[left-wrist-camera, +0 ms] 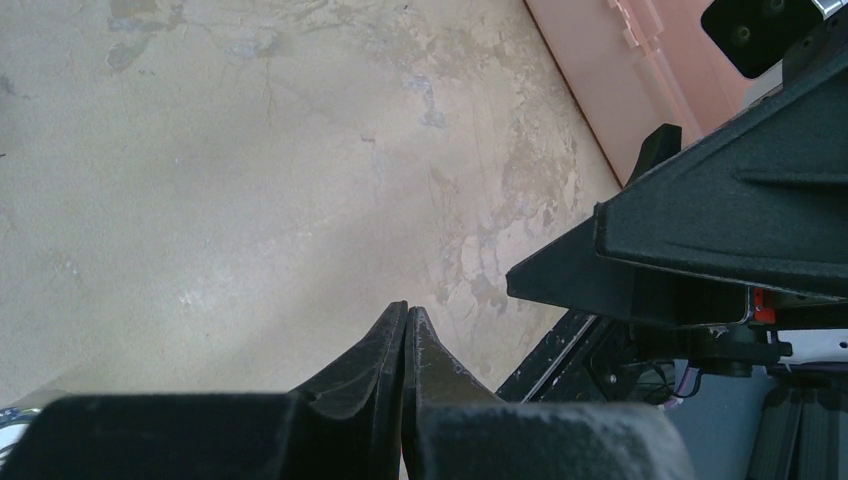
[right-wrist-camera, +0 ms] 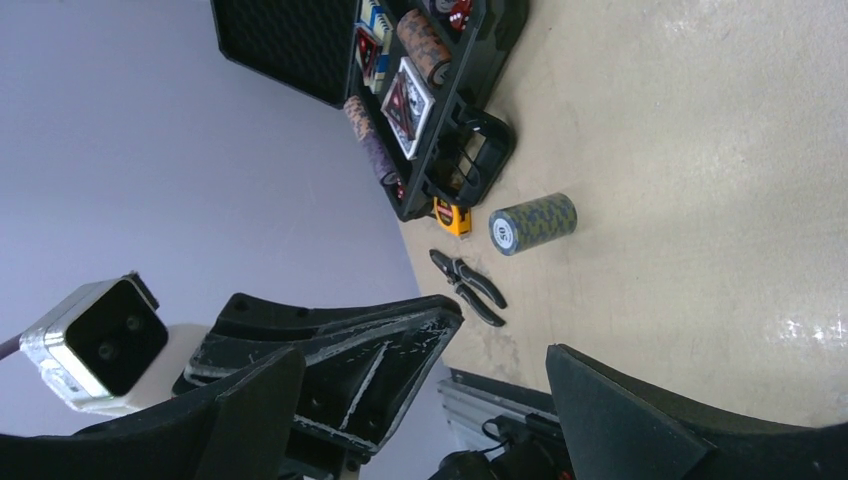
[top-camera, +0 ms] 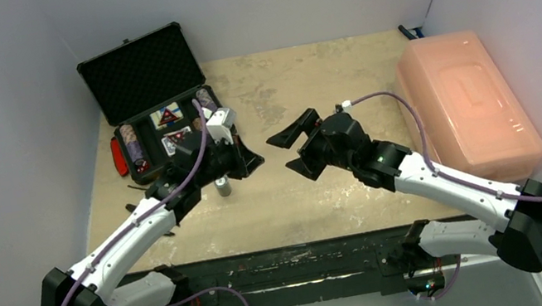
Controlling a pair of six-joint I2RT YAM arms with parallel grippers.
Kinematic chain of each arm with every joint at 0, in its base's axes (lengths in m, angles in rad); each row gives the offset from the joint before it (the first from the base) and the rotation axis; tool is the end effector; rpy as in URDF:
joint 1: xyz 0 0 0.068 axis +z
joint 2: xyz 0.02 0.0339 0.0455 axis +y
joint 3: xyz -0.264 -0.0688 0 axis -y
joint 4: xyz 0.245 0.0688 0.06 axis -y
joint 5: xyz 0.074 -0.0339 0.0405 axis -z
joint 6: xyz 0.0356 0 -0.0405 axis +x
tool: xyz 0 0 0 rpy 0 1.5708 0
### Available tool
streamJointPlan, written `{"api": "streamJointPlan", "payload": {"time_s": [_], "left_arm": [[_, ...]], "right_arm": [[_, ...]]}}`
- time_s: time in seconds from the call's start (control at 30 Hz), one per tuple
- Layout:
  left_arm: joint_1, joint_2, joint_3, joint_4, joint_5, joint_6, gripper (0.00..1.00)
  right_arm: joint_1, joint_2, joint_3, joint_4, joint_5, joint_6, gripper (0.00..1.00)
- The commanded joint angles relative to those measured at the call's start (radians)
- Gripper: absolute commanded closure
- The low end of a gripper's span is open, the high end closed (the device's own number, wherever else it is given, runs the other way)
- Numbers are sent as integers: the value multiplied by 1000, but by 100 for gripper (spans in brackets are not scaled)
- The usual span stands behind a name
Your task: Pack up texas hold em set
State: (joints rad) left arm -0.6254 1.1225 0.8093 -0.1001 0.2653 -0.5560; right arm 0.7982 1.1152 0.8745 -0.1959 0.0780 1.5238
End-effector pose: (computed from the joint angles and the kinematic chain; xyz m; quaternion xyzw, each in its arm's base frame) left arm 0.2024 -0.1577 0.2895 0.1011 0.8268 -0.3939 0.3886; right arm 0.1802 0.1809 0.3041 0.3187 0.7805 0.4792 0.2440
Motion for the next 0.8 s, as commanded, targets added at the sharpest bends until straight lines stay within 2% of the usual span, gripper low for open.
{"api": "streamJointPlan", "payload": {"time_s": [0.0,0.03,0.07,0.13,0.2,0.33,0.43,0.5,0.77], "left_arm": [[-6,-34,43,-77,-72,37,100],[-5,-36,60,-140,-154,42,98],[-6,-33,83,-215,-231,41,90],[-5,-1,132,-376,-396,34,60],[-5,44,179,-528,-524,15,41],[3,114,192,-627,-600,5,20],[23,195,222,-676,-599,-1,16],[31,251,242,-692,-589,3,17],[52,395,302,-710,-580,7,32]], "right_arm": [[-11,32,33,11,-3,-9,4],[-11,39,37,5,3,-35,4],[-11,50,42,-3,12,-65,4],[-12,66,56,-39,28,-113,3],[-13,74,60,-68,49,-155,1],[-17,64,42,-98,80,-201,1],[-18,51,46,-107,95,-233,1],[-18,41,55,-117,106,-255,1],[-19,17,81,-145,133,-308,1]]}}
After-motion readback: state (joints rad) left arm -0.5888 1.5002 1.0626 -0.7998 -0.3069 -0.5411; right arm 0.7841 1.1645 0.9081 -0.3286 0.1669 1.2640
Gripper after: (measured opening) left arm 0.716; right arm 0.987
